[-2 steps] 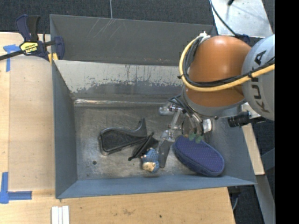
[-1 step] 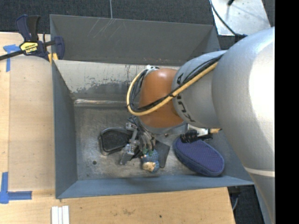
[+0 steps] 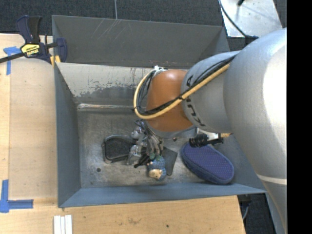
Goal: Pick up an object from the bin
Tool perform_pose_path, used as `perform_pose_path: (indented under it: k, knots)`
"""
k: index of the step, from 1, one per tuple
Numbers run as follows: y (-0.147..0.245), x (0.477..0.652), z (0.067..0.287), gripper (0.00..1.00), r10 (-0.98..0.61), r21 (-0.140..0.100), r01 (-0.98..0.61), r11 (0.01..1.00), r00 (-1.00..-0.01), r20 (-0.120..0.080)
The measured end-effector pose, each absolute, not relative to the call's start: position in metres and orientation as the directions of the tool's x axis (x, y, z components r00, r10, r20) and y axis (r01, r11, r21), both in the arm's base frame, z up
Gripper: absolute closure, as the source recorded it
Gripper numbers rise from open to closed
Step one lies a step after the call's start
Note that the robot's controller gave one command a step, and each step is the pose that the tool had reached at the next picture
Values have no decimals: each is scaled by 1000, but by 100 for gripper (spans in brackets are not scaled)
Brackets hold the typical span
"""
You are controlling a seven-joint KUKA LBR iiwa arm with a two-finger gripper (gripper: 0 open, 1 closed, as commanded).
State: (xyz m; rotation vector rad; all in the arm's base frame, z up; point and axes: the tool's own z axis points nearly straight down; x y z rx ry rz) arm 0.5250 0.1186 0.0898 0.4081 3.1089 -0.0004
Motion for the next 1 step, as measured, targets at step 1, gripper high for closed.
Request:
perform_pose_path:
  k: [1]
  knots:
    - [112, 529, 236, 100, 88, -1, 88, 996, -996, -3]
